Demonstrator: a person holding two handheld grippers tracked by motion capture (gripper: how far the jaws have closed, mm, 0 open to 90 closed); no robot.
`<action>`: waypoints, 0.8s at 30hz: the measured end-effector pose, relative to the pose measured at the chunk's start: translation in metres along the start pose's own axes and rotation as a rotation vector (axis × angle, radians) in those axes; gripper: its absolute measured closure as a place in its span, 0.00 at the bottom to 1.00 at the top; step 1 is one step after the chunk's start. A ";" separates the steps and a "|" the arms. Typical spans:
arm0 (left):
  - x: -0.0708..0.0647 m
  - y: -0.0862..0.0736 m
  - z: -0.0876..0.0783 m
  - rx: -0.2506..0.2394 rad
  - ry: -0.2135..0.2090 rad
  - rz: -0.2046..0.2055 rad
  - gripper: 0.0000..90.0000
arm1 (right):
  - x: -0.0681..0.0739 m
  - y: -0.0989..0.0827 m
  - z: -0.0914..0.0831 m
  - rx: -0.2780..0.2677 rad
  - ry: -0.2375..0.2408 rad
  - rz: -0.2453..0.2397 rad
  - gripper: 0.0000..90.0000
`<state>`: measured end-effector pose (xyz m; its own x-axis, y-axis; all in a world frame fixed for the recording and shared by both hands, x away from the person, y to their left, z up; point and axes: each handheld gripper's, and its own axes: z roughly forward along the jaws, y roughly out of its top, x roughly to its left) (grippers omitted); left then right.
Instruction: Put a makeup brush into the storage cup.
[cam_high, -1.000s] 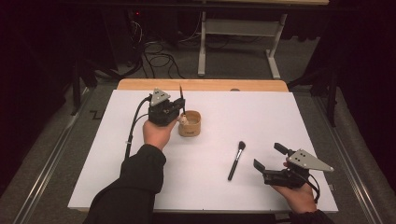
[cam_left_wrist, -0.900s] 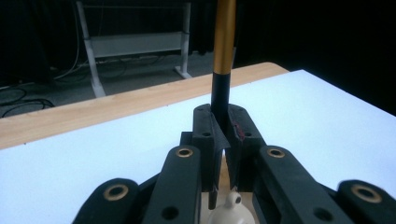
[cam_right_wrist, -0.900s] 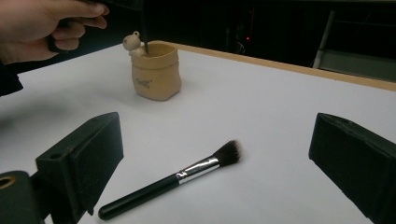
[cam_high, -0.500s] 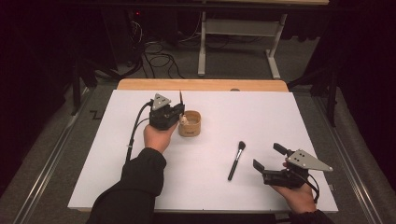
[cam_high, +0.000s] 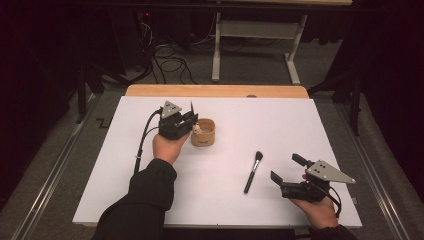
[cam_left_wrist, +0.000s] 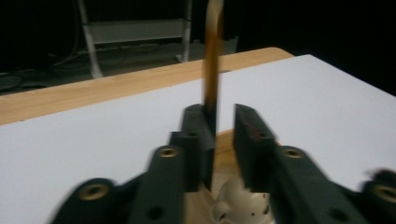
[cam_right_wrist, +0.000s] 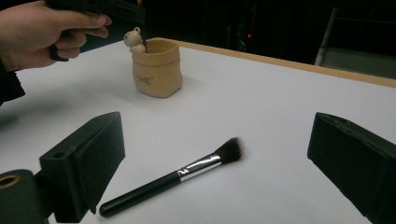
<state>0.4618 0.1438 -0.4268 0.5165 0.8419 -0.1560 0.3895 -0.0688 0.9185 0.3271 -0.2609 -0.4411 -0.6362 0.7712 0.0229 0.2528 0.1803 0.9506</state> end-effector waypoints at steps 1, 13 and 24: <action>0.000 0.000 0.000 0.000 0.000 0.000 0.62 | 0.000 0.000 0.000 0.001 0.000 0.000 0.05; -0.002 0.003 -0.007 -0.008 0.014 0.009 0.34 | 0.001 0.000 0.001 0.003 0.001 -0.002 0.05; -0.005 0.003 -0.020 0.003 0.004 0.021 0.17 | 0.002 0.000 0.001 0.006 0.001 -0.007 0.05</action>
<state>0.4448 0.1502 -0.4157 0.5211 0.8427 -0.1352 0.3811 -0.0880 0.9203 0.3266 -0.2590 -0.4415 -0.6385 0.7694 0.0165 0.2526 0.1892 0.9489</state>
